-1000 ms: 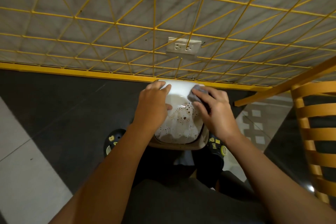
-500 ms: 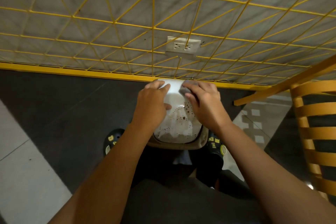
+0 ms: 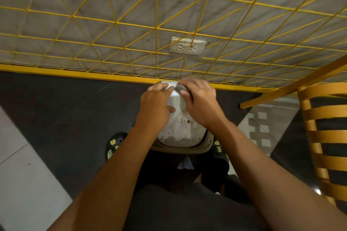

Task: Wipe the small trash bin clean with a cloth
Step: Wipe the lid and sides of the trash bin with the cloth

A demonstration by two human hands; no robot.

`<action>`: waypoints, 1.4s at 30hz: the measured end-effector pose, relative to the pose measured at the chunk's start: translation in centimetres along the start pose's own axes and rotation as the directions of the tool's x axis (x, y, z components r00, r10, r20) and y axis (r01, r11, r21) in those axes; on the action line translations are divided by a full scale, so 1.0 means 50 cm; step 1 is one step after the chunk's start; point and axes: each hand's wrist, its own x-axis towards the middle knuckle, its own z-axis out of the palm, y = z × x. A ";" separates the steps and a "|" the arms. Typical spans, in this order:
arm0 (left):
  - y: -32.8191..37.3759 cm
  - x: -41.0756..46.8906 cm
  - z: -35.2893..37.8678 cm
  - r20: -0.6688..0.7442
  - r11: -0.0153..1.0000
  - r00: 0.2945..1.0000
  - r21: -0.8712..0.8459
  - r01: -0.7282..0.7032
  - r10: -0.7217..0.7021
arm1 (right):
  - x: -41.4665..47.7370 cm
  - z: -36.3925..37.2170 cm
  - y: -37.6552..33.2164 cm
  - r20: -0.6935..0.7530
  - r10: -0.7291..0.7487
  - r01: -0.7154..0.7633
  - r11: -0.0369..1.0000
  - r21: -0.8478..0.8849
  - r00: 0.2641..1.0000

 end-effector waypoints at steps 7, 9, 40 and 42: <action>0.000 0.003 -0.003 0.040 1.000 0.999 -0.004 0.002 -0.002 | -0.002 -0.025 0.059 -0.042 0.218 -0.219 0.976 -0.009 0.975; 0.002 0.005 -0.003 0.040 1.000 0.999 0.016 0.000 -0.001 | 0.015 -0.019 0.045 -0.028 0.210 -0.210 0.978 0.008 0.977; -0.007 0.005 0.007 0.023 1.000 1.000 -0.023 -0.004 0.004 | -0.047 -0.022 0.051 -0.101 0.219 -0.212 0.974 0.078 0.970; -0.008 0.005 0.008 0.015 1.000 1.000 -0.006 -0.006 0.006 | -0.035 -0.017 0.041 -0.082 0.183 -0.179 0.982 0.051 0.980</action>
